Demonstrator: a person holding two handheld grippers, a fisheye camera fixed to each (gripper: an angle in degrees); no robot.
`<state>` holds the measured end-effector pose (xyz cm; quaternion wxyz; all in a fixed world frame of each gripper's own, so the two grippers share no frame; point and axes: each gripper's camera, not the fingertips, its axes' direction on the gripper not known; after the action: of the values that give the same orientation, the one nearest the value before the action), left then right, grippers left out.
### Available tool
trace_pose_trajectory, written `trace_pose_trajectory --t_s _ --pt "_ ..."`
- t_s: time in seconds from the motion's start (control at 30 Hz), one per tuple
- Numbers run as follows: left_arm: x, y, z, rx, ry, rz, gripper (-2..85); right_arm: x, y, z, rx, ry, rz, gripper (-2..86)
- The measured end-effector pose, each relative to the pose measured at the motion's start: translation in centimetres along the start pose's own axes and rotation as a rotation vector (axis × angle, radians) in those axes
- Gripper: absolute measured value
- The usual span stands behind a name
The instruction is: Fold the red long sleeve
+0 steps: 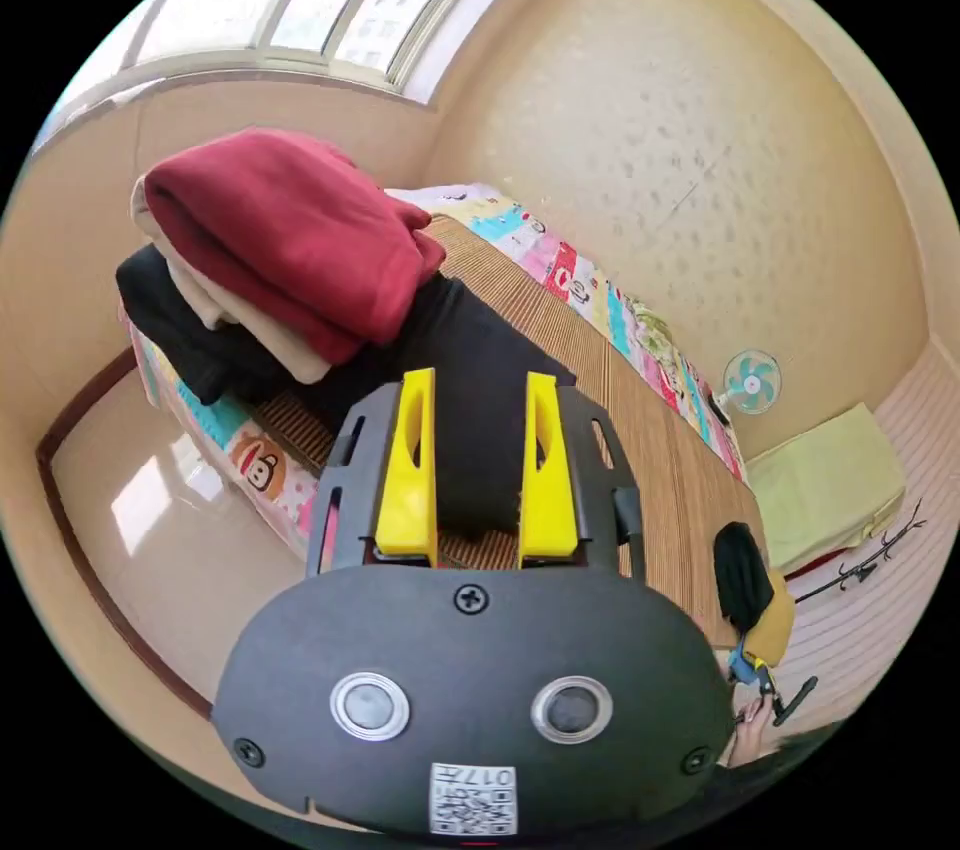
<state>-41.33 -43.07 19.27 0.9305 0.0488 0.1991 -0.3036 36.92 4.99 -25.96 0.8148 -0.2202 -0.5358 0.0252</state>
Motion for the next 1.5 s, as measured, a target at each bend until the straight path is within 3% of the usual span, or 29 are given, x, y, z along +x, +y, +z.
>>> trace_pose_trajectory --t_s 0.07,0.13,0.17,0.27,0.33,0.4,0.53,0.63,0.7,0.77,0.87,1.0,1.17,1.27,1.37,1.4,1.47,1.5 --pt "-0.4 -1.6 -0.6 0.145 -0.012 -0.069 12.0 2.6 -0.7 -4.2 0.031 0.014 0.004 0.4" --pt "-1.0 -2.9 -1.7 0.321 -0.145 -0.128 12.5 4.5 -1.4 -7.4 0.056 0.029 0.035 0.4" --pt "-1.2 -3.3 -1.3 0.332 -0.171 -0.137 13.1 5.7 -1.7 -9.4 0.085 0.023 0.057 0.3" --pt "-4.0 -5.9 6.5 0.083 -0.255 -0.228 12.1 7.9 -1.6 -12.1 0.141 -0.009 0.118 0.3" --pt "-2.9 -4.3 8.6 0.065 -0.351 -0.295 6.3 8.5 -1.6 -12.3 0.148 -0.039 0.155 0.3" --pt "-0.5 -2.9 8.5 0.048 -0.227 -0.266 3.6 8.4 -1.9 -11.7 0.146 -0.09 0.185 0.3" --pt "7.2 6.8 4.1 0.02 0.161 0.074 2.0 4.9 -3.0 -9.0 0.133 -0.196 0.116 0.3" --pt "9.6 19.9 0.7 -0.087 0.24 0.255 2.4 1.3 -4.3 -6.9 0.08 -0.214 0.017 0.2" --pt "8.0 27.2 -1.5 -0.145 0.279 0.234 3.1 -0.7 -4.9 -5.8 0.055 -0.211 -0.045 0.3" --pt "5.6 33.3 -3.8 -0.183 0.232 0.123 3.7 -2.6 -5.4 -4.2 0.018 -0.219 -0.103 0.3" --pt "4.2 39.9 -9.1 -0.106 0.122 0.023 6.3 -3.9 -6.1 -1.9 -0.037 -0.32 -0.091 0.3" --pt "11.0 41.1 -12.8 -0.071 0.19 0.183 10.6 -5.3 -6.2 -0.7 -0.007 -0.505 -0.05 0.3" --pt "21.9 41.4 -7.7 -0.196 0.239 0.379 13.3 -7.8 -4.1 -0.5 -0.025 -0.587 -0.066 0.3" --pt "26.5 42.4 -2.2 -0.259 0.105 0.441 13.6 -7.8 -2.3 -1.8 -0.023 -0.577 -0.061 0.2" --pt "27.3 47.0 8.4 -0.638 -0.068 0.398 12.9 -6.4 -0.2 -3.5 -0.015 -0.562 -0.04 0.3" --pt "27.2 49.2 8.7 -0.635 -0.131 0.377 10.8 -5.9 0.3 -3.8 -0.016 -0.557 -0.033 0.3" --pt "27.2 51.4 5.0 -0.565 -0.068 0.346 6.3 -4.1 2.2 -5.3 -0.012 -0.534 -0.012 0.3" --pt "26.3 52.7 2.0 -0.574 0.115 0.275 4.7 -3.7 2.7 -5.8 -0.007 -0.532 -0.013 0.3"
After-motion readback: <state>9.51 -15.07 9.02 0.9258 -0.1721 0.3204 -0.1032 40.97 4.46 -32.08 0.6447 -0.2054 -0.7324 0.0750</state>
